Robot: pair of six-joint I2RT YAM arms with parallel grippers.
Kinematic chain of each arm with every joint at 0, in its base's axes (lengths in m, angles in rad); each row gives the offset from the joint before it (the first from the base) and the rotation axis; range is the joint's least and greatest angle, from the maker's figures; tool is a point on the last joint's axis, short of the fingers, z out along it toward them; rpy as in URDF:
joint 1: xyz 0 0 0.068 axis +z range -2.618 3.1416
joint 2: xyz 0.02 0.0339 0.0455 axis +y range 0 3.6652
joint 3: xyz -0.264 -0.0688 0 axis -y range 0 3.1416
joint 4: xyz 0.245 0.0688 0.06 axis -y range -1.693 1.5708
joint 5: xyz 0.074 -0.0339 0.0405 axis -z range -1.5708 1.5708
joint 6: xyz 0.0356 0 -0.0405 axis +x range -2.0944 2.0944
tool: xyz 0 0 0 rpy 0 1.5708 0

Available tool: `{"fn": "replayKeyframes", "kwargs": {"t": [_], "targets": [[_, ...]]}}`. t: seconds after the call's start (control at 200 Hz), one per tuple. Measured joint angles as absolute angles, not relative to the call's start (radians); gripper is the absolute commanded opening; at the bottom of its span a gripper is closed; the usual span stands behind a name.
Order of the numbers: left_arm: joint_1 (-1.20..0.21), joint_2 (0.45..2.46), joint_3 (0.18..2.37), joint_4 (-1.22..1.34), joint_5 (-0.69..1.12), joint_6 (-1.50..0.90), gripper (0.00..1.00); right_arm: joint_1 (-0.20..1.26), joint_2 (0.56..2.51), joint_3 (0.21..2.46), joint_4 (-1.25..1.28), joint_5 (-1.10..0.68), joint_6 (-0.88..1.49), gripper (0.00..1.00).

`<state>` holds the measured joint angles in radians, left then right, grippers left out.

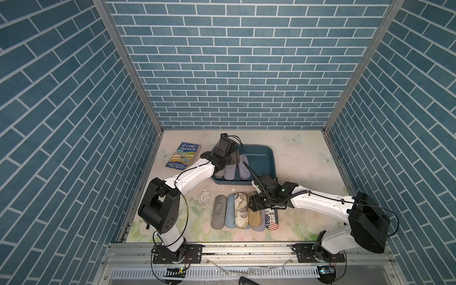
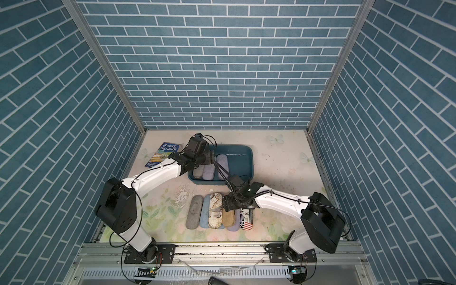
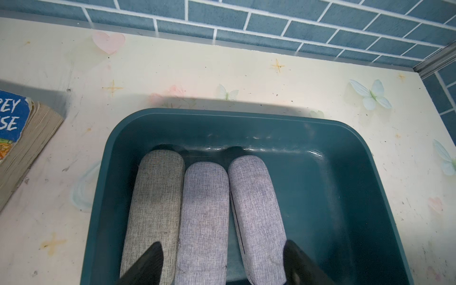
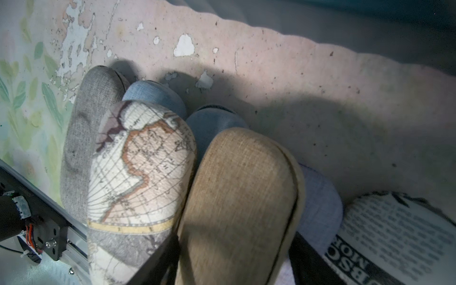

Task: Put the glasses cases into the storage boxes
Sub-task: Pick up the glasses case.

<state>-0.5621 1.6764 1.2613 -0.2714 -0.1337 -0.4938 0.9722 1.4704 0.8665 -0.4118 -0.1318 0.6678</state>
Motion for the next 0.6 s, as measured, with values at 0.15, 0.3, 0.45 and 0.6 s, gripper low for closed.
{"fn": "replayKeyframes", "kwargs": {"t": [0.15, 0.3, 0.45, 0.6], "targets": [[-0.559, 1.675, 1.261, -0.271, -0.133, -0.494, 0.78, 0.978, 1.483, 0.876, -0.410, -0.146, 0.675, 0.52], [-0.556, 1.675, 1.261, -0.271, -0.131, -0.494, 0.78, 0.979, 1.481, 0.888, -0.398, -0.152, 0.683, 0.35], [-0.554, 1.675, 1.261, -0.271, -0.129, -0.494, 0.78, 0.981, 1.477, 0.889, -0.403, -0.151, 0.681, 0.33], [-0.552, 1.675, 1.261, -0.271, -0.126, -0.494, 0.78, 0.981, 1.463, 0.889, -0.424, -0.148, 0.680, 0.32]]}}
